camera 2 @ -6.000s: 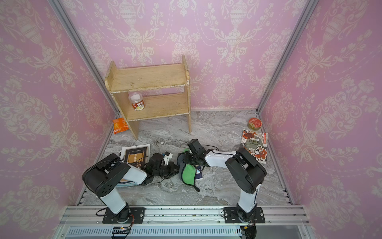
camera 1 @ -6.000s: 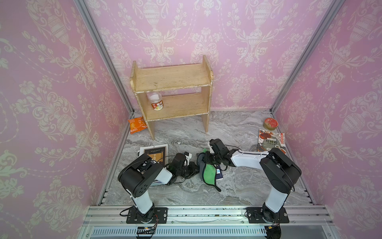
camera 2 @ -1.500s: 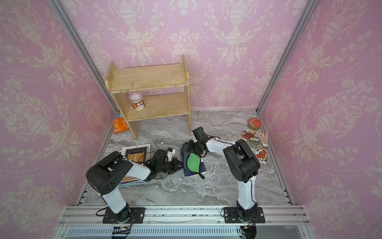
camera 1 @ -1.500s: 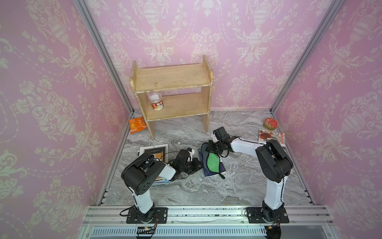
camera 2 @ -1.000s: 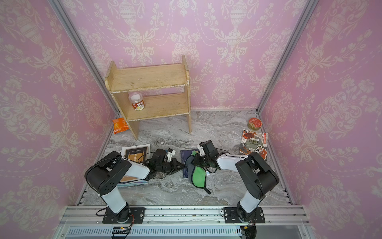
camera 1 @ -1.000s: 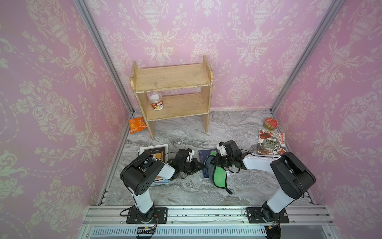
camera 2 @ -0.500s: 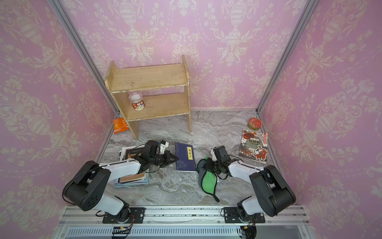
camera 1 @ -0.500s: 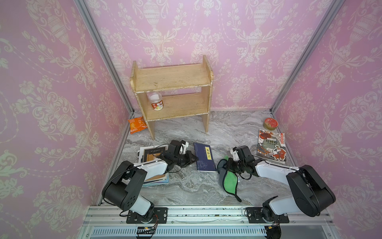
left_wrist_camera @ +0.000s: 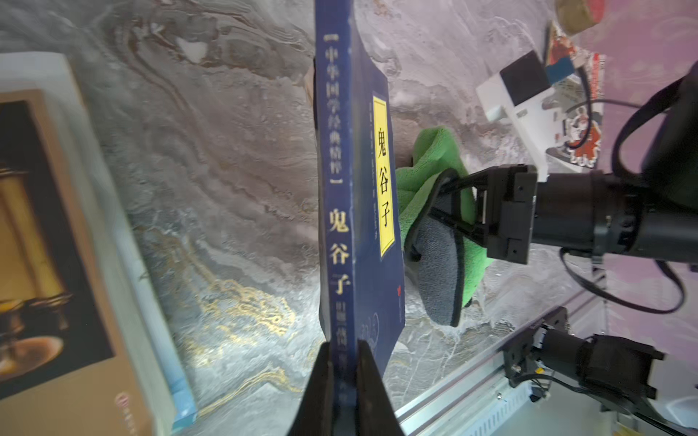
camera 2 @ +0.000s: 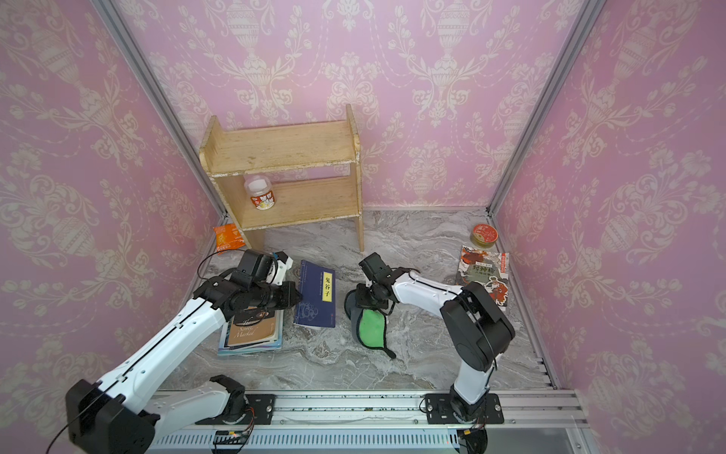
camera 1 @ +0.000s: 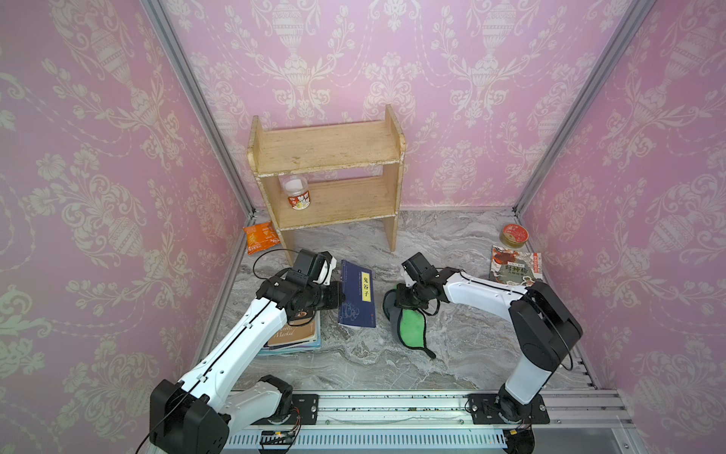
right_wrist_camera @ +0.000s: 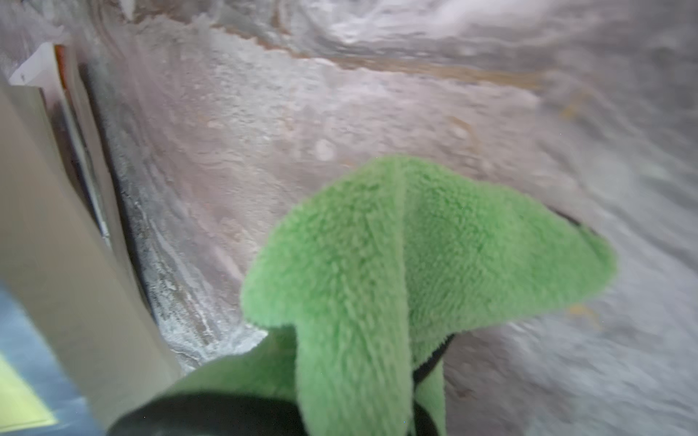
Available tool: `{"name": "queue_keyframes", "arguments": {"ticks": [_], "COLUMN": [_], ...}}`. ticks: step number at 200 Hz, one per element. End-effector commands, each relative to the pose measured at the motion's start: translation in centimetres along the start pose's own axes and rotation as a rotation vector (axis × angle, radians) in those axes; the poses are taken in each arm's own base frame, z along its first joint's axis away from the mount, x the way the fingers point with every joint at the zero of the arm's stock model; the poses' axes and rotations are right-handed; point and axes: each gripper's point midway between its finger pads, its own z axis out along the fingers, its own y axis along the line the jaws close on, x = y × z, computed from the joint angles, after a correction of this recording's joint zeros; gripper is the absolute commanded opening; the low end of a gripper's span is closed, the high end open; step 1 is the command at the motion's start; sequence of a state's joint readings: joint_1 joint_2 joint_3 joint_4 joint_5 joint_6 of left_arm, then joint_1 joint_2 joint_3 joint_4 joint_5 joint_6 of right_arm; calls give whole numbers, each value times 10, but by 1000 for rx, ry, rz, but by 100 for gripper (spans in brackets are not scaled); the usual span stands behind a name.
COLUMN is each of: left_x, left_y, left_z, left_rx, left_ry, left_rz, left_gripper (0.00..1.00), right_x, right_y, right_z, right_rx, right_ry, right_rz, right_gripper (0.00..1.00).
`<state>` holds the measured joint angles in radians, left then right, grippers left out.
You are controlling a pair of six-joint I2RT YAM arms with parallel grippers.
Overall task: Wipe the cover of the book
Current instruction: Wipe the dirt from the cover of the book, then place the book on the book.
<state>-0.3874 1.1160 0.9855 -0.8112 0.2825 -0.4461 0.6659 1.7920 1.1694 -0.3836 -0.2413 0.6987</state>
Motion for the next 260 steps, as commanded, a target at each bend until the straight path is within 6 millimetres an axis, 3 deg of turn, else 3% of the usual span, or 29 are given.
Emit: {"name": "queue_keyframes", "arguments": {"ticks": [1,26,51,104,190,208,223,234,237,241,255,260], "left_x": [14,3,-4,-22,-25,-24,-24,-25,-26,-26,-30,-31], "left_y": [38,50,61,85,103,104,106,107,109,110,113,114], "left_z": [-27,-41,-41,-51,-52,-50,-50,-52,-52,-54,-62,-66], "left_rx": [-191,-228,-224,-304,-340,-340,-344,-356,-363,-370,-396,-407], "left_ry": [26,-38,-42,-106,-126,-120,-122,-131,-133,-138,-173,-189], "left_rz": [38,23,-29,-68,-122,-129,-134,-137,-139,-141,-151,-155], "left_gripper": [0,0,0,0,1,8,21,48,63,74,98,99], "right_x": [-6,-7,-3,9,19,23,24,25,25,25,25,25], "right_y": [35,73,102,135,177,183,185,187,187,188,188,188], "right_z": [6,25,40,73,92,94,95,95,95,94,94,93], "right_rx": [-6,-31,-55,-82,-138,-146,-147,-151,-152,-153,-151,-152], "right_ry": [30,70,104,193,251,258,261,261,262,261,261,262], "right_rz": [-80,-137,-174,-206,-240,-250,-253,-255,-256,-260,-256,-257], "right_gripper": [0,0,0,0,0,0,0,0,0,0,0,0]}}
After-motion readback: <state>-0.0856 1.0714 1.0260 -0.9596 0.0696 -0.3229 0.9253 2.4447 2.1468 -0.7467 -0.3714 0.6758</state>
